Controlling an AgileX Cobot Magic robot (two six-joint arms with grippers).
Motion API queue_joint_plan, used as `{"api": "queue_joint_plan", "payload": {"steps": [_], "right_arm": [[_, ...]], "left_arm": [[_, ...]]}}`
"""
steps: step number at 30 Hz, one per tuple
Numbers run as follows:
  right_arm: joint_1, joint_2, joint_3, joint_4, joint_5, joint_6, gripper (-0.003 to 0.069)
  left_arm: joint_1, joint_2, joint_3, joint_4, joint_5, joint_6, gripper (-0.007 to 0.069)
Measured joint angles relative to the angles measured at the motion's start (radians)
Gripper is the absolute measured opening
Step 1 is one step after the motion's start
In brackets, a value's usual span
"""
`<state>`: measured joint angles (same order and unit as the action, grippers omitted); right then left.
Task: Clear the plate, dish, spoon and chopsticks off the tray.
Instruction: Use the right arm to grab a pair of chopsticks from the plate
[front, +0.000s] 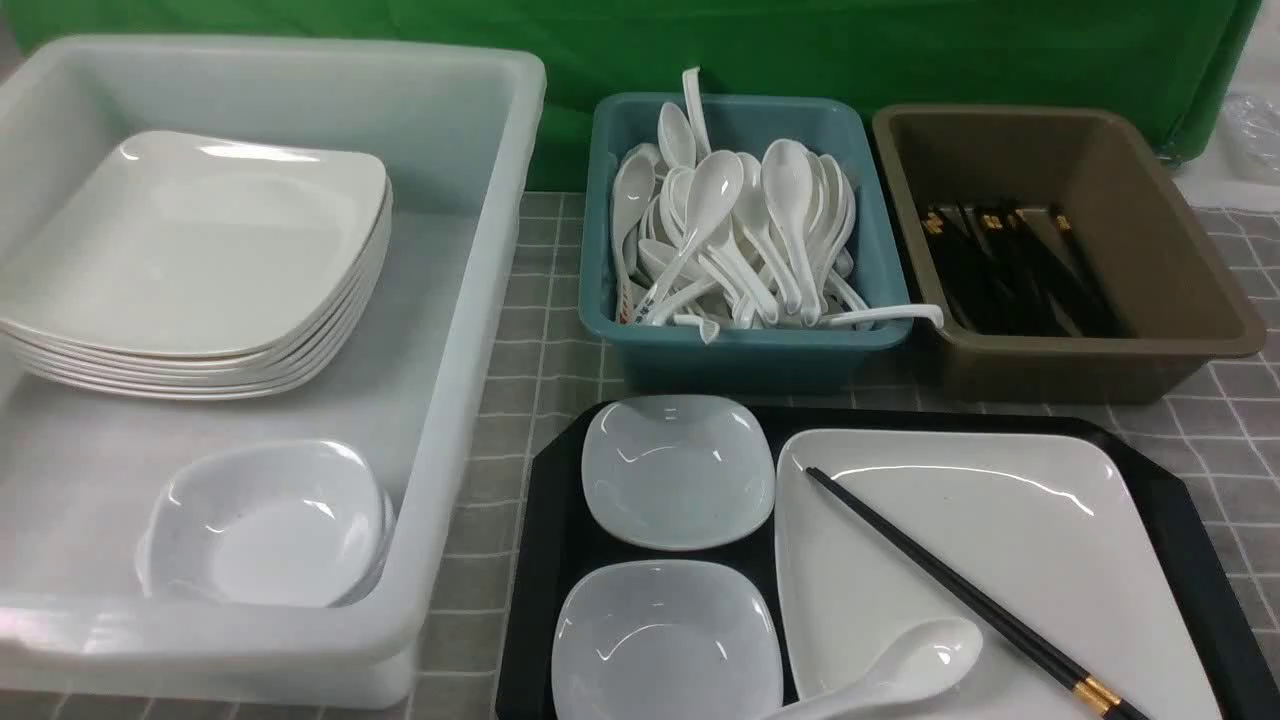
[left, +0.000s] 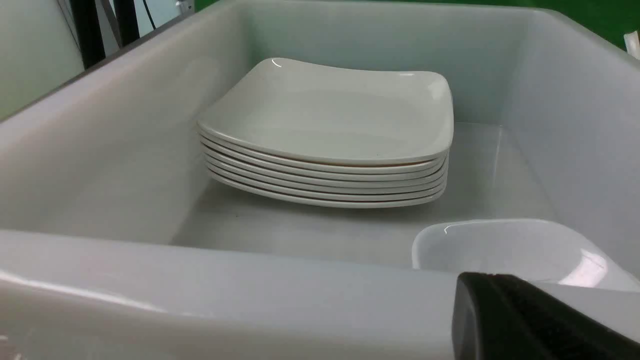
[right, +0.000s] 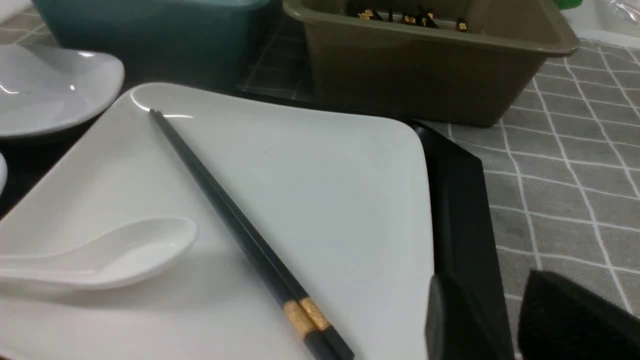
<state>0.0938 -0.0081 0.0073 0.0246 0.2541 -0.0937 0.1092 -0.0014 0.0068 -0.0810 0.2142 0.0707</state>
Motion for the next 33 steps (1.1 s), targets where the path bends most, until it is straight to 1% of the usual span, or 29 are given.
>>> {"api": "queue_joint_plan", "payload": {"steps": [25, 29, 31, 33], "right_arm": [[0.0, 0.0, 0.0, 0.0, 0.0, 0.0, 0.024], [0.0, 0.0, 0.0, 0.0, 0.0, 0.0, 0.024], [0.0, 0.0, 0.0, 0.0, 0.0, 0.0, 0.024], [0.0, 0.0, 0.0, 0.0, 0.0, 0.0, 0.024]], "left_arm": [[0.0, 0.0, 0.0, 0.0, 0.0, 0.0, 0.001], [0.0, 0.0, 0.0, -0.002, -0.02, 0.0, 0.001], [0.0, 0.0, 0.0, -0.089, -0.103, -0.049, 0.001], [0.0, 0.0, 0.0, -0.191, -0.175, -0.13, 0.001]]}}
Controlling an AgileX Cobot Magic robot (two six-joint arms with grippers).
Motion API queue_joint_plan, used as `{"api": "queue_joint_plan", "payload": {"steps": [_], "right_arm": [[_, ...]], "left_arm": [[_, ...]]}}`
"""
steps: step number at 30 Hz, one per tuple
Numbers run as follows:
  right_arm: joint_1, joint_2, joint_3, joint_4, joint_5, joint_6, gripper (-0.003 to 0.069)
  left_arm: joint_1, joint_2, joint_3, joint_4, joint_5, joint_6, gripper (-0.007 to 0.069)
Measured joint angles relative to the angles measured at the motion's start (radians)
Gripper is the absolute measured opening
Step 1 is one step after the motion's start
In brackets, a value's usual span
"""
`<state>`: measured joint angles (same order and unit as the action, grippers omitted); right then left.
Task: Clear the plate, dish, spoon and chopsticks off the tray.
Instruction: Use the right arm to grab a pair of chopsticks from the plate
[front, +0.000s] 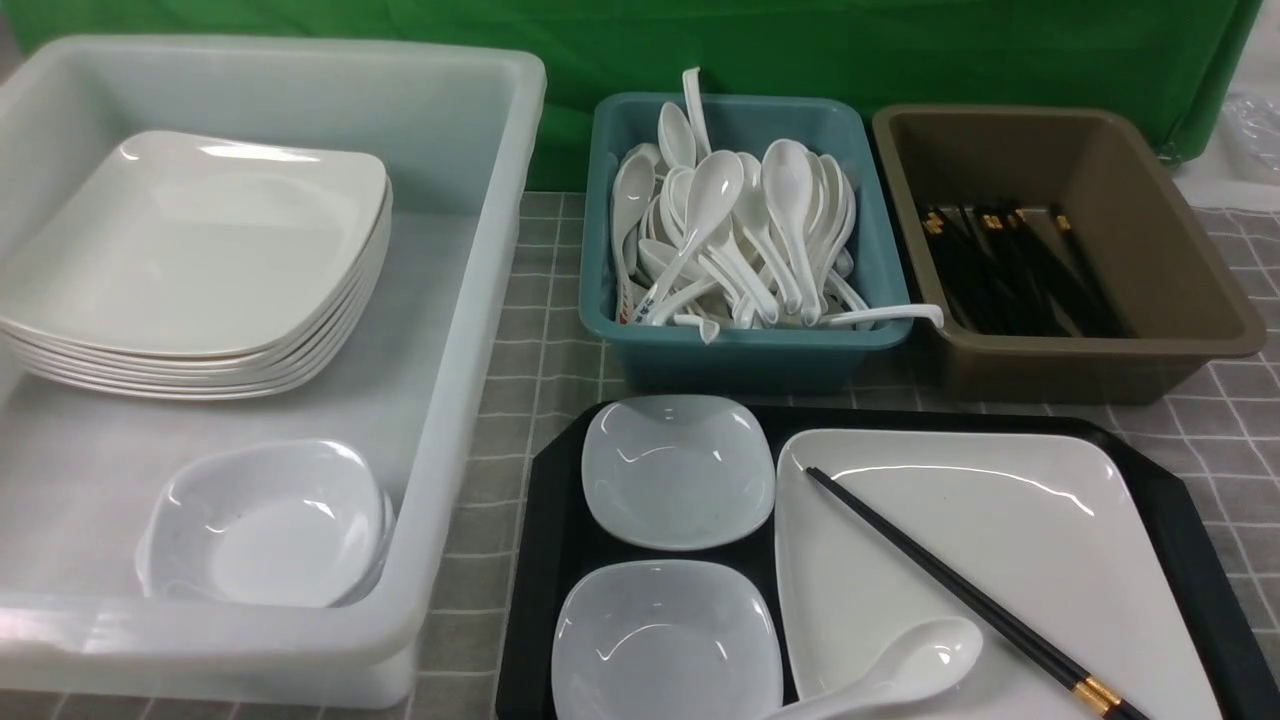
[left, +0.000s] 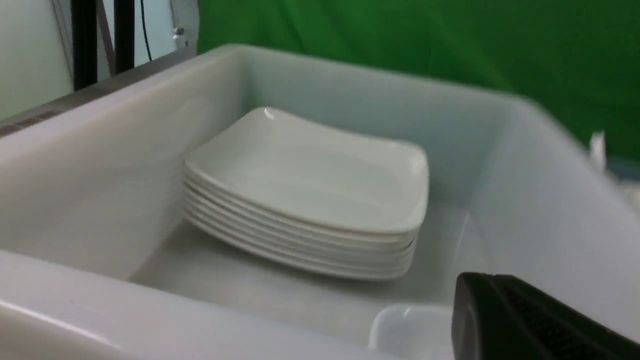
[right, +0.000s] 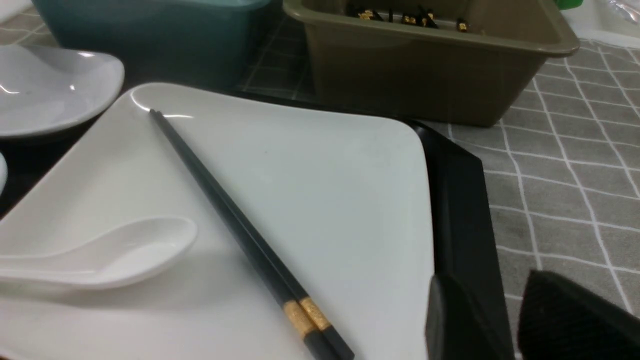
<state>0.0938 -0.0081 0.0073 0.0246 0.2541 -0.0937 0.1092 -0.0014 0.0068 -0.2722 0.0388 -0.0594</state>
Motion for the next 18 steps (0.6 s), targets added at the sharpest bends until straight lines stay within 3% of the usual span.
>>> {"api": "queue_joint_plan", "payload": {"steps": [4, 8, 13, 18], "right_arm": [[0.0, 0.0, 0.0, 0.0, 0.0, 0.0, 0.024], [0.0, 0.0, 0.0, 0.0, 0.0, 0.0, 0.024], [0.0, 0.0, 0.0, 0.0, 0.0, 0.0, 0.024], [0.0, 0.0, 0.0, 0.0, 0.0, 0.0, 0.024]], "left_arm": [[0.0, 0.0, 0.0, -0.143, -0.136, -0.125, 0.001], [0.0, 0.0, -0.004, -0.161, -0.204, -0.194, 0.001], [-0.023, 0.069, -0.234, -0.024, 0.075, -0.161, 0.001], [-0.071, 0.298, -0.459, -0.001, 0.343, 0.073, 0.001]]}}
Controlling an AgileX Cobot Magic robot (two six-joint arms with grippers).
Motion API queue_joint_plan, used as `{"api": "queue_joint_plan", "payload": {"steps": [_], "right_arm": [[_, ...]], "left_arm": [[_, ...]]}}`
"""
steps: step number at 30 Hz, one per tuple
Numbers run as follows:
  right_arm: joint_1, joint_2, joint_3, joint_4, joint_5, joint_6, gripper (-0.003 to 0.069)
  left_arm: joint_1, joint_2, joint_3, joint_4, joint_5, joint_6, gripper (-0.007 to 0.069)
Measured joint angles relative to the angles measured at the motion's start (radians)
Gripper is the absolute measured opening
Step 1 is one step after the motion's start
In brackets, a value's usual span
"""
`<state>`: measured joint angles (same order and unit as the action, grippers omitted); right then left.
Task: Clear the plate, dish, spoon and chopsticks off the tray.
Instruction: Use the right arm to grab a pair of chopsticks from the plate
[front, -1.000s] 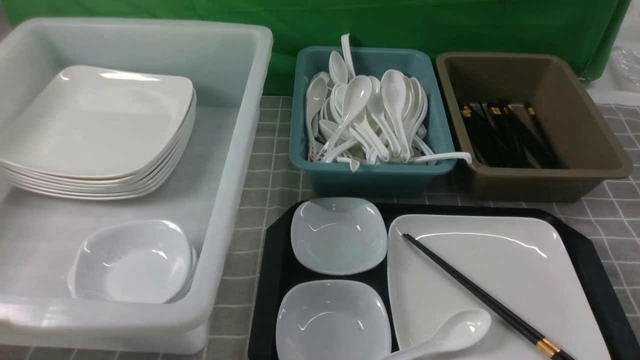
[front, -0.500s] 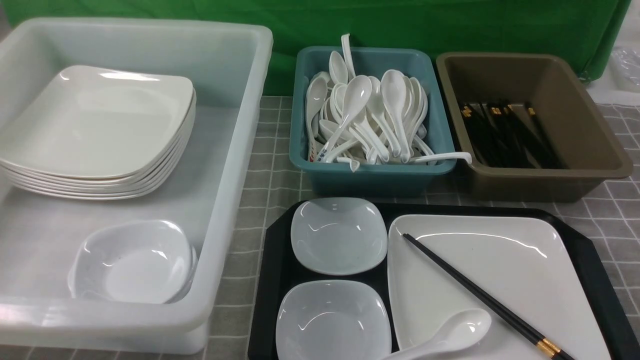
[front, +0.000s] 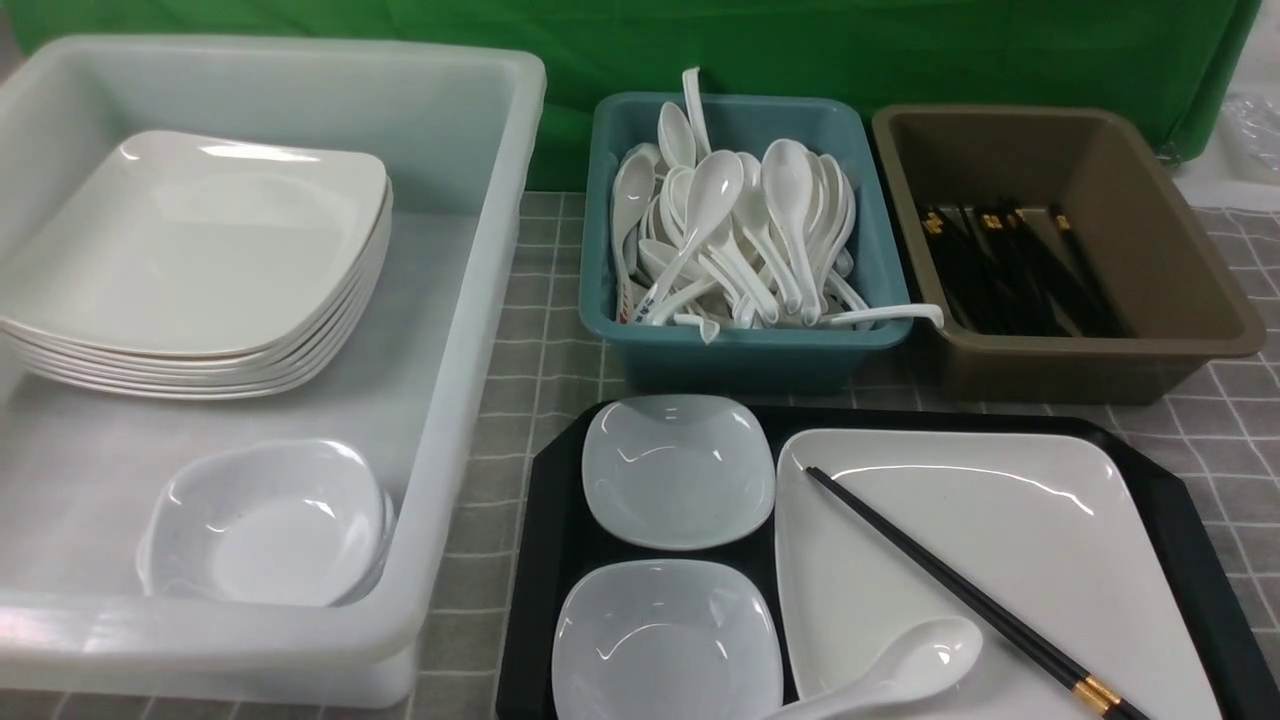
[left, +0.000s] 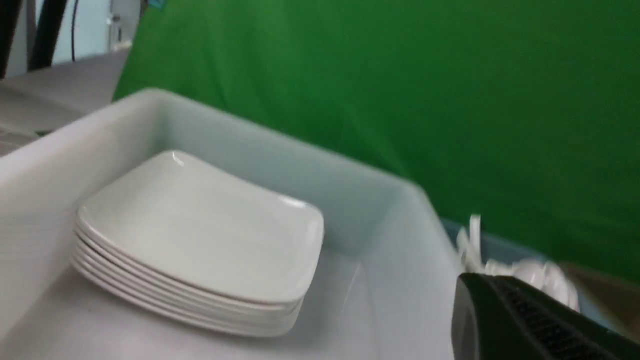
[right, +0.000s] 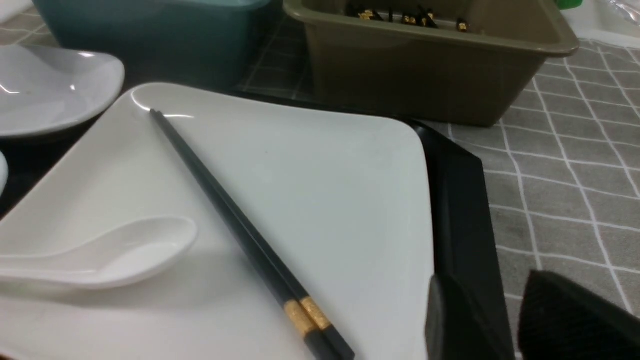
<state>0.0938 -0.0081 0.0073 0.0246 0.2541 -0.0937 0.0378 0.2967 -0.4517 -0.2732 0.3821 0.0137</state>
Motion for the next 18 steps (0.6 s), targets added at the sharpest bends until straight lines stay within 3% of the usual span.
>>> {"api": "queue_joint_plan", "payload": {"steps": [4, 7, 9, 10, 13, 18], "right_arm": [[0.0, 0.0, 0.0, 0.0, 0.0, 0.0, 0.024], [0.0, 0.0, 0.0, 0.0, 0.0, 0.0, 0.024], [0.0, 0.0, 0.0, 0.0, 0.0, 0.0, 0.024], [0.0, 0.0, 0.0, 0.0, -0.001, 0.0, 0.024], [0.0, 0.0, 0.0, 0.007, -0.042, 0.01, 0.024], [0.0, 0.0, 0.0, 0.12, -0.239, 0.26, 0.024]], "left_arm": [[-0.079, 0.156, -0.096, -0.004, 0.09, 0.111, 0.001], [-0.321, 0.355, -0.194, 0.054, 0.104, 0.144, 0.001], [-0.39, 0.411, -0.21, 0.096, 0.106, 0.147, 0.001], [-0.494, 0.475, -0.23, 0.15, 0.108, 0.148, 0.001], [-0.649, 0.558, -0.255, 0.203, 0.105, 0.15, 0.001], [-0.776, 0.58, -0.26, 0.222, 0.053, 0.152, 0.001]]}}
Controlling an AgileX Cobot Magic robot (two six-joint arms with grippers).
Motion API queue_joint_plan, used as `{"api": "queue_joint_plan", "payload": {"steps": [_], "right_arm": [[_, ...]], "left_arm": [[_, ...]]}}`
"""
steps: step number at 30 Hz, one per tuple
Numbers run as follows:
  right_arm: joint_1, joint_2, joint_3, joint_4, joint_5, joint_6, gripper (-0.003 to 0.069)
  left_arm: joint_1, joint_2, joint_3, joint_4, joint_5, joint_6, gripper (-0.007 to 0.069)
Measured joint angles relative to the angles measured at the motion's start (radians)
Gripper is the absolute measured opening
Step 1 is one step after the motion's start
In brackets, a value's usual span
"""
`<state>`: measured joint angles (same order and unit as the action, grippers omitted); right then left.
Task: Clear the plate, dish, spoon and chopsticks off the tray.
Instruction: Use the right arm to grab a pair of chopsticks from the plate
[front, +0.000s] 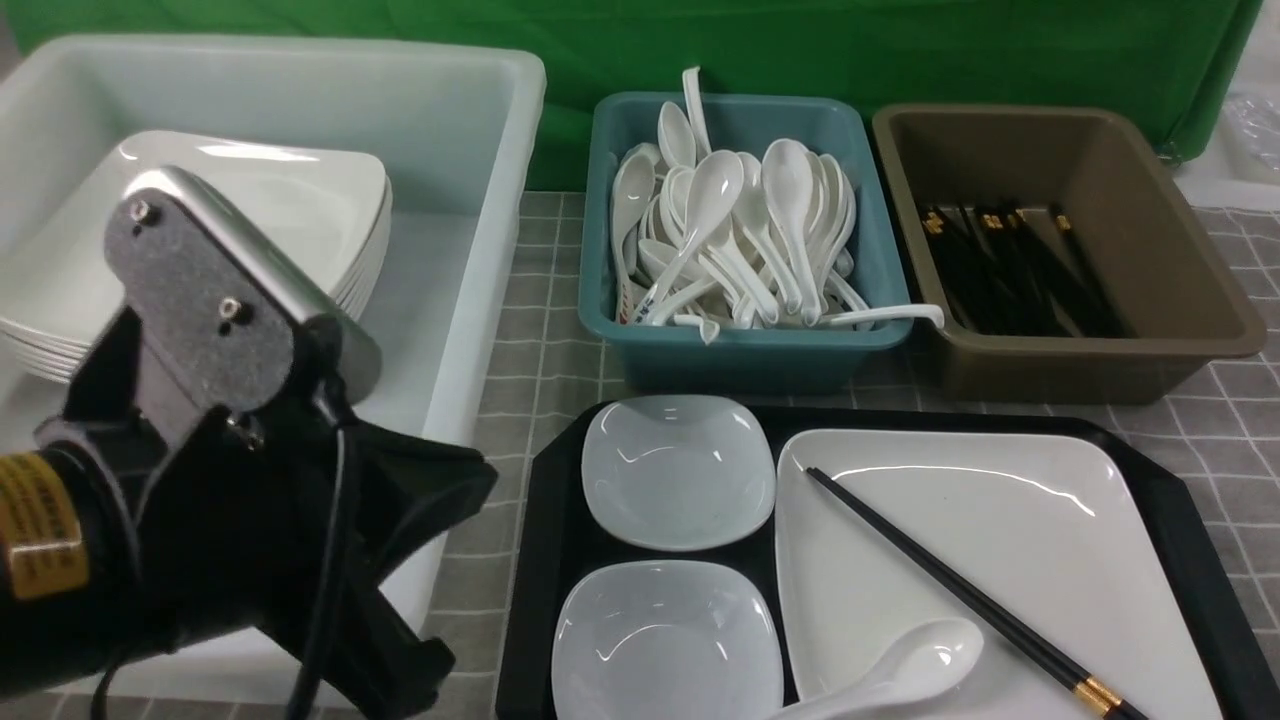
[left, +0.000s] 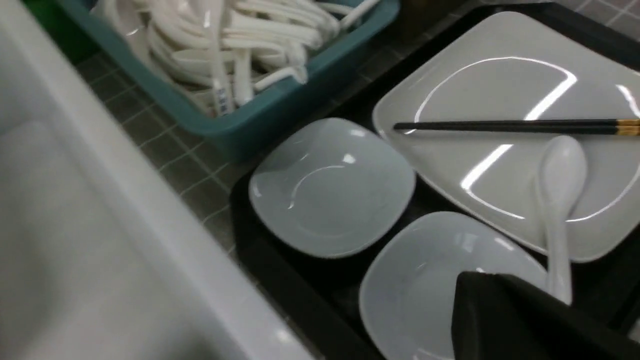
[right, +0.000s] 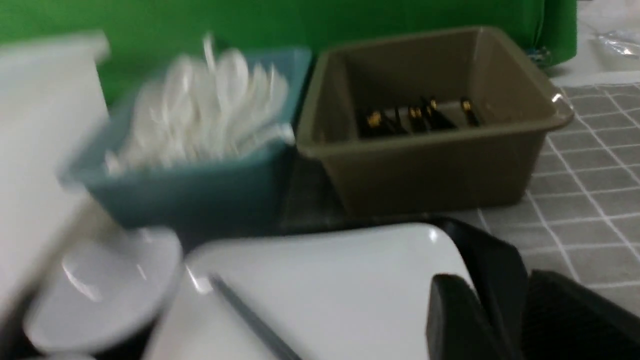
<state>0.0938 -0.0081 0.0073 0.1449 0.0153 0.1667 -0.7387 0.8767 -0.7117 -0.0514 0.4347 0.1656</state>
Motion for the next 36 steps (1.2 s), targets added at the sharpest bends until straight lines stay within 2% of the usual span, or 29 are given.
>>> {"api": "queue_joint_plan", "payload": {"steps": [4, 5, 7, 9, 10, 12, 13, 15, 17, 21, 23, 24, 28, 30, 36], "right_arm": [[0.001, 0.0, 0.0, 0.027, -0.138, 0.187, 0.024], [0.005, 0.002, -0.005, 0.03, -0.135, 0.219, 0.0239], [0.025, 0.033, -0.055, 0.034, -0.026, 0.23, 0.0222], [0.045, 0.079, -0.117, 0.036, 0.053, 0.19, 0.0198], [0.084, 0.174, -0.232, 0.036, 0.207, 0.092, 0.0163], [0.134, 0.352, -0.368, 0.037, 0.394, -0.058, 0.0145], [0.144, 0.369, -0.395, 0.037, 0.409, -0.07, 0.0144], [0.195, 0.608, -0.532, 0.037, 0.576, -0.203, 0.0148], [0.215, 0.734, -0.596, 0.037, 0.641, -0.266, 0.016], [0.229, 1.01, -0.713, 0.029, 0.716, -0.351, 0.0225], [0.228, 1.2, -0.793, -0.006, 0.727, -0.399, 0.0309], [0.228, 1.226, -0.798, -0.009, 0.727, -0.403, 0.0315], [0.228, 1.455, -0.884, -0.068, 0.726, -0.422, 0.0435], [0.228, 1.521, -0.899, -0.076, 0.721, -0.422, 0.0459], [0.228, 1.649, -0.903, -0.113, 0.653, -0.422, 0.0471]], "left_arm": [[-0.012, 0.0, -0.002, -0.009, -0.013, -0.005, 0.001], [-0.012, 0.0, -0.002, -0.021, -0.006, -0.012, 0.001], [-0.012, 0.0, -0.002, -0.049, 0.01, -0.014, 0.001], [-0.012, 0.0, -0.002, -0.069, 0.019, -0.014, 0.001], [-0.012, 0.0, -0.002, -0.088, 0.024, -0.015, 0.001], [-0.012, 0.0, -0.002, -0.095, 0.019, -0.012, 0.001], [-0.012, 0.0, -0.002, -0.096, 0.015, -0.01, 0.001], [-0.012, -0.001, -0.002, -0.099, -0.008, -0.009, 0.001], [-0.012, -0.005, -0.002, -0.102, -0.015, -0.009, 0.001], [-0.012, -0.031, -0.002, -0.119, -0.015, -0.009, 0.001], [-0.012, -0.067, -0.002, -0.122, -0.007, -0.009, 0.001], [-0.012, -0.073, -0.002, -0.122, -0.006, -0.009, 0.001], [-0.012, -0.139, -0.002, -0.124, 0.026, -0.009, 0.001], [-0.012, -0.165, -0.002, -0.125, 0.047, -0.009, 0.001], [-0.012, -0.233, -0.003, -0.126, 0.089, -0.005, 0.001]]}}
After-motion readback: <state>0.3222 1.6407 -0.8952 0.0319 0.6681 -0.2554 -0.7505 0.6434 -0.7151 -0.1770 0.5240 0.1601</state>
